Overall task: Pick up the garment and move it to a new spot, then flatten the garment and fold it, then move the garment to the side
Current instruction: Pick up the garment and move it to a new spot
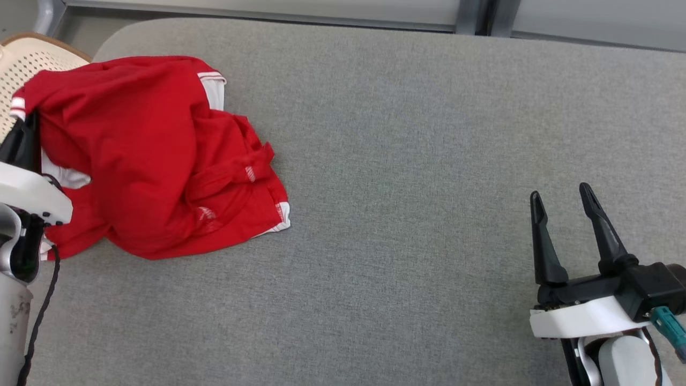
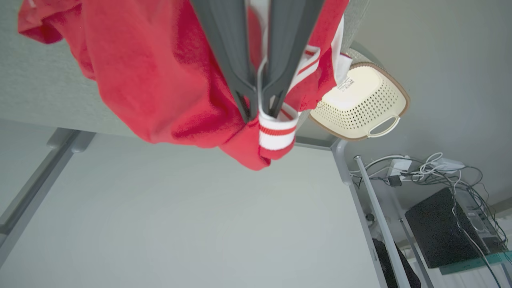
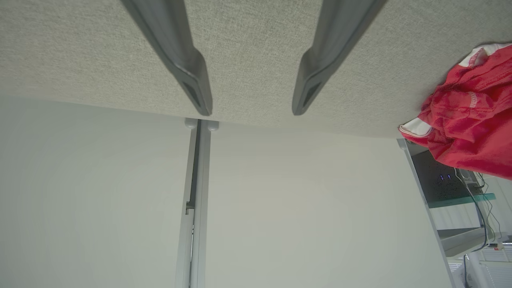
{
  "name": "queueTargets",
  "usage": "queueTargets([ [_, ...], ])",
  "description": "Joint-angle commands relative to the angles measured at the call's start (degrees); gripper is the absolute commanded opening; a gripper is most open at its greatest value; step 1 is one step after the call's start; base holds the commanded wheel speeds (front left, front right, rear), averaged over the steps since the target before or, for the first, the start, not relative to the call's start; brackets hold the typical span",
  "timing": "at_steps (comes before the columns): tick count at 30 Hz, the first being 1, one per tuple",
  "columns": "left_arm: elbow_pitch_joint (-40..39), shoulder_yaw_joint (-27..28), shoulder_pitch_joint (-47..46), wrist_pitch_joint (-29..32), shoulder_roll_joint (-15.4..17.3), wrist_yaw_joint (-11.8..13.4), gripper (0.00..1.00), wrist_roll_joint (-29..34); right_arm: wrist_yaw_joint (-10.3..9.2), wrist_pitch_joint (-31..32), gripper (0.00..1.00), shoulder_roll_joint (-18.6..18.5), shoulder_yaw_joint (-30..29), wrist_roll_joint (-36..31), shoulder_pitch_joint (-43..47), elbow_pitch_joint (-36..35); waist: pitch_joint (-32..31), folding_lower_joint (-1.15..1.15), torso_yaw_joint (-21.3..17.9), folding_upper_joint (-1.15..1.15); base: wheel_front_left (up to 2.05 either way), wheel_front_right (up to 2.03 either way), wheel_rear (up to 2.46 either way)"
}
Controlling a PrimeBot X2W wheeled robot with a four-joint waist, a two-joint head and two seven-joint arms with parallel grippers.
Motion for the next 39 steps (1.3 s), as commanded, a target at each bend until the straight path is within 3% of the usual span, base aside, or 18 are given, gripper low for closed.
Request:
queueTargets([
  [1, -1.32, -0.05, -0.90, -1.06, 0.79, 0.00, 0.00, 0.62, -0.02, -0.06, 1.00, 0.17, 0.03, 0.23, 0.75, 0.28, -2.77, 0.00, 0.60, 0.00, 0.00, 0.00, 0.00],
  [9, -16.60, 0.09, -1.15, -3.99, 1.49, 3.07, 0.00, 2.49, -0.02, -0.06, 1.00, 1.26, 0.54, 1.91, 2.21, 1.44, -8.73, 0.00, -0.09, 0.00, 0.00, 0.00, 0.00],
  [20, -36.69, 0.05, 0.78, 1.00, 3.07, 7.11, 0.00, 3.12, -0.02, -0.07, 1.00, 1.48, 0.53, 4.94, 2.43, 1.39, -11.38, 0.00, -5.06, 0.00, 0.00, 0.00, 0.00],
  [31, -44.21, -2.61, 1.10, 5.82, 3.49, 9.48, 0.00, 5.12, -0.02, -0.07, 1.00, 1.49, -0.59, 6.83, 0.95, 0.23, -10.45, 0.00, -12.76, 0.00, 0.00, 0.00, 0.00],
  [39, -46.03, -10.13, -0.88, 7.55, 0.94, 8.03, 0.00, 8.85, -0.02, -0.06, 1.00, 1.50, -2.26, 7.24, -0.05, -0.96, -8.03, 0.00, -17.97, 0.00, 0.00, 0.00, 0.00],
])
